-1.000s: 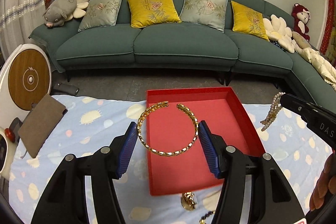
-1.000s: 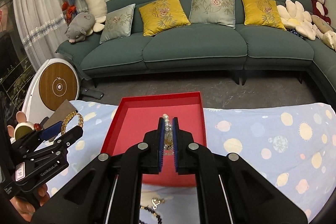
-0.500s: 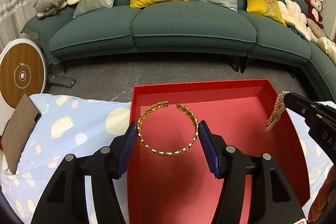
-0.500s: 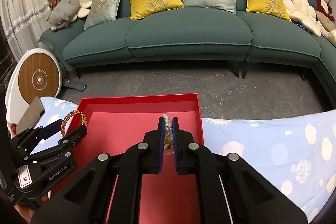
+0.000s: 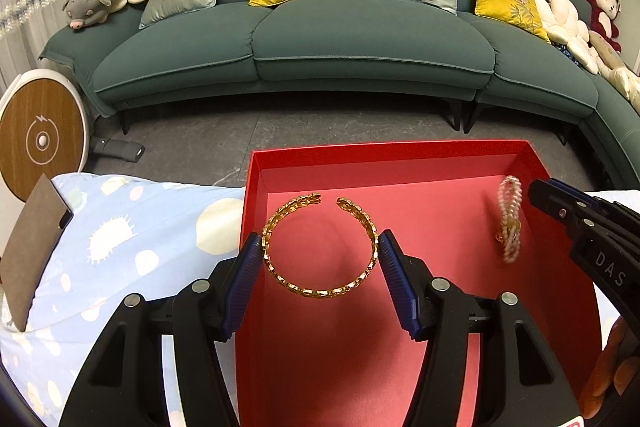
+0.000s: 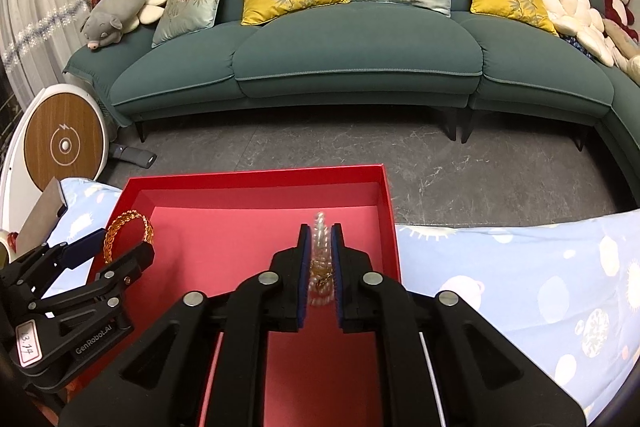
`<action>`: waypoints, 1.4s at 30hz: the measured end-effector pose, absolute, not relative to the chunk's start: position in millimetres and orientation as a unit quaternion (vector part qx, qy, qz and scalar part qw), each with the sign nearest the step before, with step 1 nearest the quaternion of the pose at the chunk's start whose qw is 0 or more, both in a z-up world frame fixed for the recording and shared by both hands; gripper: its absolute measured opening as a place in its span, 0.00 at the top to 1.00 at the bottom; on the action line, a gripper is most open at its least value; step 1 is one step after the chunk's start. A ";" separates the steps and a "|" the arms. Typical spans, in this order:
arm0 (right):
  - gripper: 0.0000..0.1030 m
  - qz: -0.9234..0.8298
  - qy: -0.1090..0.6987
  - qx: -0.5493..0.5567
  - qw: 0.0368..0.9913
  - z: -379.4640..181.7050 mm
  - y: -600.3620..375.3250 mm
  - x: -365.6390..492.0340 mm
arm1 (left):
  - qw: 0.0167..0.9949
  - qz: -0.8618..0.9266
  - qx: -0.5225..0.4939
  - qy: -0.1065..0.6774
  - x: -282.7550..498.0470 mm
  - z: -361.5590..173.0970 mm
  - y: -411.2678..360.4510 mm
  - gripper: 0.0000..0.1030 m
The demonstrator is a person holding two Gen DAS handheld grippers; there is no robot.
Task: Organize jewelry
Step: 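Open both tools to drop the cuff and pearls, then withdraw, then lower the right tool onto the silver watch and grasp it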
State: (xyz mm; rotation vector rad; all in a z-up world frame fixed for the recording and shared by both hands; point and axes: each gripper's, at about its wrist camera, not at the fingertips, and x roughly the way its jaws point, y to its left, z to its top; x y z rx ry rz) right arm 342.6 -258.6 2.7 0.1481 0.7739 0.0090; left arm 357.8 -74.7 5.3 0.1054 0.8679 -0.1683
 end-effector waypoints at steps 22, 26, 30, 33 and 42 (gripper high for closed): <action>0.46 0.013 0.323 0.065 0.944 94.1 -248.1 191.0 | 0.926 -0.079 0.040 0.366 220.7 91.0 -29.3 0.27; 0.46 0.019 0.321 0.083 0.943 109.5 -246.1 141.6 | 0.922 -0.081 0.005 0.378 175.2 99.9 -0.6 0.27; 0.41 0.019 0.304 0.104 0.947 118.7 -244.0 86.1 | 0.922 -0.063 -0.026 0.382 132.6 95.0 28.2 0.27; 0.40 0.020 0.297 0.126 0.946 110.1 -242.4 49.2 | 0.916 -0.057 -0.044 0.394 108.8 82.9 43.7 0.27; 0.40 0.024 0.361 0.130 0.923 38.8 -223.4 3.6 | 0.913 -0.048 -0.012 0.405 57.3 44.4 59.1 0.27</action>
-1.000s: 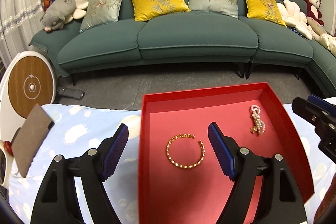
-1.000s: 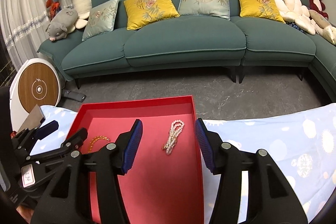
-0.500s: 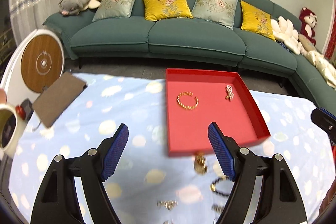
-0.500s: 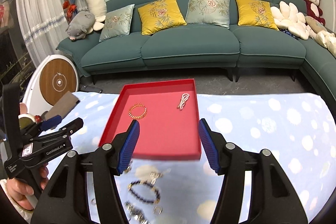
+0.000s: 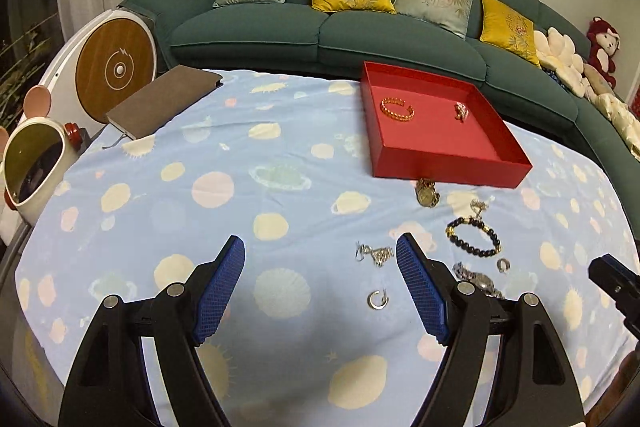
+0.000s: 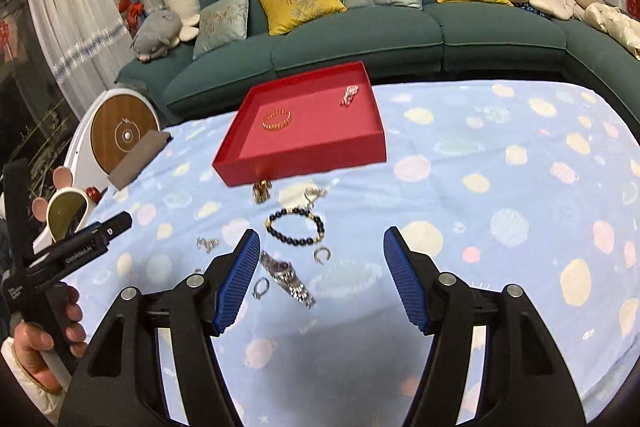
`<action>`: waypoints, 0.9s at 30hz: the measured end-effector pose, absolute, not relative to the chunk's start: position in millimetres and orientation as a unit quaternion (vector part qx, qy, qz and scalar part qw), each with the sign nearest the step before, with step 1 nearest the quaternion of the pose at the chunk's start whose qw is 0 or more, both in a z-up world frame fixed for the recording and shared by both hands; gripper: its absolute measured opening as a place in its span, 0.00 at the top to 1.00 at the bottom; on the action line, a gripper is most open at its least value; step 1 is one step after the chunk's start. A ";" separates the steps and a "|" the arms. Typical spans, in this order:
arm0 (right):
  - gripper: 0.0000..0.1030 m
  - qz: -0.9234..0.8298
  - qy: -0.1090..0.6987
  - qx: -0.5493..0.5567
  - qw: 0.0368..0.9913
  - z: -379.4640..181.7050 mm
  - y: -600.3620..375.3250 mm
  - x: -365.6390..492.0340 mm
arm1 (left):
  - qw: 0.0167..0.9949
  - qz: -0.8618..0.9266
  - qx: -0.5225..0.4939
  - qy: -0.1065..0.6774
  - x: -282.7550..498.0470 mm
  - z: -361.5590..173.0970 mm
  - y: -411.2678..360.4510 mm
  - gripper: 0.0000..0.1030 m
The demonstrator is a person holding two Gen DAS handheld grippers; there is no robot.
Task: Organize jewelry
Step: 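Lower the right tool onto the silver watch and grasp it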
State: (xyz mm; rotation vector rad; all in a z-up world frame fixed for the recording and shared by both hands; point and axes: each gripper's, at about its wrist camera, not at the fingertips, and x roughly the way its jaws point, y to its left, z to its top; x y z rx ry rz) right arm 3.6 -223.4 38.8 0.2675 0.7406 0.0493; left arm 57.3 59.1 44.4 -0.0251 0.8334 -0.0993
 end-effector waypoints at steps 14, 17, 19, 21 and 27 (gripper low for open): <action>0.47 0.066 0.413 0.069 0.906 -25.9 -185.9 26.1 | 0.882 -0.100 0.009 0.461 57.0 -7.4 47.8 0.27; 0.47 0.068 0.419 0.075 0.902 -31.4 -186.9 33.5 | 0.880 -0.099 0.010 0.464 58.4 -9.8 46.9 0.27; 0.48 0.069 0.423 0.077 0.900 -35.3 -186.7 37.3 | 0.879 -0.100 0.009 0.466 59.0 -10.4 46.8 0.27; 0.51 0.073 0.425 0.075 0.899 -37.9 -184.7 40.6 | 0.879 -0.101 0.009 0.467 59.3 -11.0 46.7 0.27; 0.57 0.087 0.431 0.059 0.896 -46.8 -174.8 48.4 | 0.878 -0.101 0.016 0.467 59.4 -13.7 46.5 0.27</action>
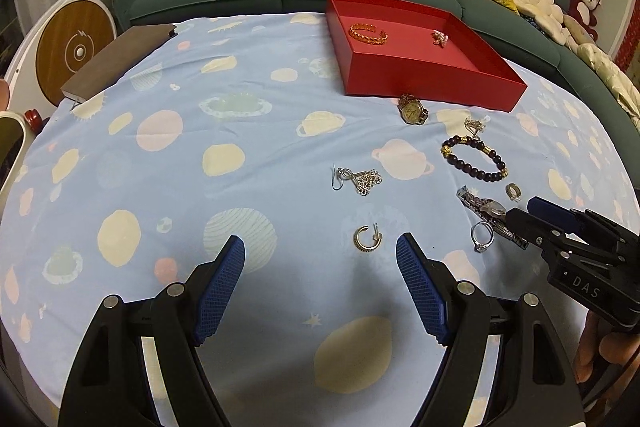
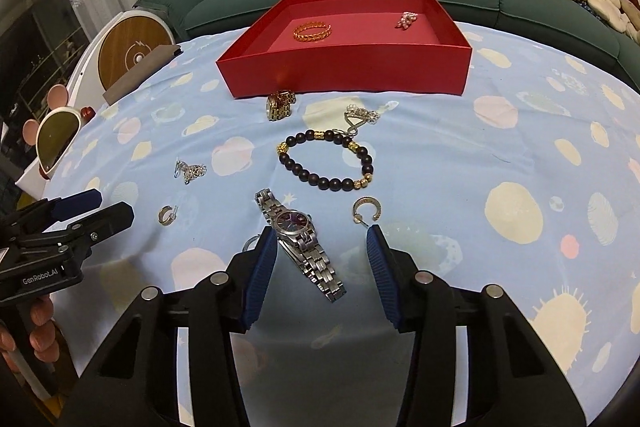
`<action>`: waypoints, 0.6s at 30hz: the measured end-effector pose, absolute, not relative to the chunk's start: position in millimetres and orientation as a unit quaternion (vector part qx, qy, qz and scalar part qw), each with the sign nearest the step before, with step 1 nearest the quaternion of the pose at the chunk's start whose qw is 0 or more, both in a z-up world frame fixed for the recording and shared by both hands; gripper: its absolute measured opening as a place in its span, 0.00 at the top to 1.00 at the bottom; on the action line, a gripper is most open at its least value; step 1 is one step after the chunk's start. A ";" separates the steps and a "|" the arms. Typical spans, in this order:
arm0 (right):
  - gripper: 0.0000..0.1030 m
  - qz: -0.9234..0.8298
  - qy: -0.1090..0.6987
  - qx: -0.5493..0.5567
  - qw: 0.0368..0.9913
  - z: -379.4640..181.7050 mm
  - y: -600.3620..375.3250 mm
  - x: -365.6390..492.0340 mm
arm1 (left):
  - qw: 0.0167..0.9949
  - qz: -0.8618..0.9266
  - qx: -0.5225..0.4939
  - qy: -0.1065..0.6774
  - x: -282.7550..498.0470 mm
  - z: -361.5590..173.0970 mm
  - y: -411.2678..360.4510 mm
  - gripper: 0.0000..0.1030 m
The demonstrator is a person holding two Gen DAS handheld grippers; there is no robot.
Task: Organize jewelry
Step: 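Lower the right tool onto the silver watch and grasp it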
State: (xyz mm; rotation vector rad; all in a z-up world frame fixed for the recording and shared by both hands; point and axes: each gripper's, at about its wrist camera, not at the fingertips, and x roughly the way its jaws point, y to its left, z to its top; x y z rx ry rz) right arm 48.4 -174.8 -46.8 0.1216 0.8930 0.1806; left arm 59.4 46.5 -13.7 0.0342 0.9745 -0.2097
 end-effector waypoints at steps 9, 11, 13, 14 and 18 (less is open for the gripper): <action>0.58 0.101 0.442 0.043 0.890 -57.0 -163.7 57.5 | 0.877 -0.101 0.016 0.470 60.7 -16.0 47.9 0.27; 0.58 0.099 0.441 0.039 0.891 -57.1 -162.1 58.9 | 0.876 -0.101 0.017 0.471 60.9 -17.3 48.1 0.27; 0.58 0.098 0.441 0.037 0.891 -57.1 -160.8 60.6 | 0.875 -0.101 0.017 0.472 60.7 -18.5 47.8 0.27; 0.58 0.098 0.441 0.036 0.892 -57.1 -160.5 61.6 | 0.875 -0.101 0.018 0.473 60.2 -18.9 47.4 0.27; 0.61 0.099 0.439 0.028 0.892 -57.4 -157.3 61.5 | 0.875 -0.103 0.024 0.472 59.6 -19.8 45.3 0.27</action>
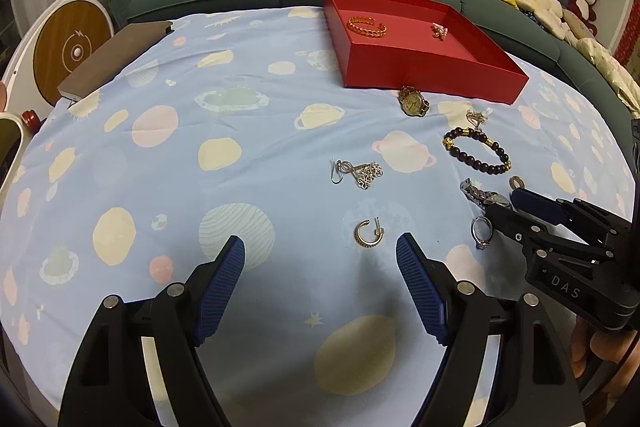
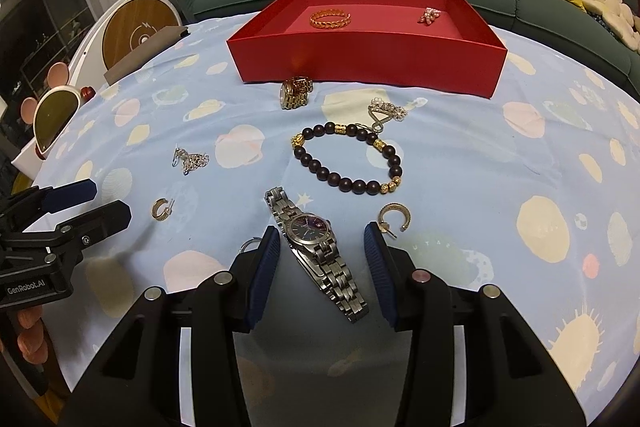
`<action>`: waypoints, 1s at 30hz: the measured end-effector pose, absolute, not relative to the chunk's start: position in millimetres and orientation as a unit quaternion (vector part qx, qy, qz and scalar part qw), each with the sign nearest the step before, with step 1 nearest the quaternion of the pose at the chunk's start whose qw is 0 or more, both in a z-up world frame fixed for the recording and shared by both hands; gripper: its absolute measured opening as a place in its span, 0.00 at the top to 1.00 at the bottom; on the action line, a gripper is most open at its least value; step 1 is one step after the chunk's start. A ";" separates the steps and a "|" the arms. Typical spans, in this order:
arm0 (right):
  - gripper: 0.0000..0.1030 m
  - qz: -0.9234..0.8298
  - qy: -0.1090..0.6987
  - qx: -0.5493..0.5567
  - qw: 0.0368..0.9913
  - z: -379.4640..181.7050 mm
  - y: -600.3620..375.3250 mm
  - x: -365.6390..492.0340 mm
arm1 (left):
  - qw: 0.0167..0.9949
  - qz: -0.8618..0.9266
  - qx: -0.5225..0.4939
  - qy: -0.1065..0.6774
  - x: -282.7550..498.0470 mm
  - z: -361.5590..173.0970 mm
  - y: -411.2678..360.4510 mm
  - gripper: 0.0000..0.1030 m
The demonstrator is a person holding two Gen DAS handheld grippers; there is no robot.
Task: Organize jewelry
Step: 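Lower the right tool onto the silver watch and grasp it, then grasp the gold hoop earring with the left tool while the right tool holds the watch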
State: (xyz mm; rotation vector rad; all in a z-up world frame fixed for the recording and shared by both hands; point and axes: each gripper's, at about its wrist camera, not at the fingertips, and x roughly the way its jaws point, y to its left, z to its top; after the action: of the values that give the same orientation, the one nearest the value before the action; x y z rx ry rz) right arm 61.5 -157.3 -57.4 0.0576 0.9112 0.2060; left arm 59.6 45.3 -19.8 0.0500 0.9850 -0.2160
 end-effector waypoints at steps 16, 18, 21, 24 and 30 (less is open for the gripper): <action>0.88 0.071 0.465 0.052 0.881 -51.8 -173.6 47.8 | 0.874 -0.122 0.045 0.469 65.9 -36.1 26.1 0.37; 0.88 0.071 0.465 0.053 0.881 -51.2 -174.6 45.2 | 0.870 -0.125 0.043 0.474 68.5 -40.9 23.6 0.47; 0.89 0.073 0.465 0.053 0.881 -50.9 -174.8 42.0 | 0.876 -0.123 0.051 0.464 68.7 -42.9 20.7 0.53; 0.89 0.073 0.466 0.057 0.880 -51.3 -177.4 39.9 | 0.879 -0.122 0.053 0.459 67.5 -43.1 19.3 0.59; 0.89 0.068 0.466 0.065 0.880 -50.2 -183.8 39.3 | 0.882 -0.122 0.058 0.452 65.5 -42.7 17.9 0.79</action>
State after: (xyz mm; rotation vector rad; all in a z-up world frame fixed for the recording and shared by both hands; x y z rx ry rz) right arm 39.3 -183.8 -50.2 0.1352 0.9708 0.1410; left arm 65.5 17.9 -42.7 0.1199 0.9406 -0.2542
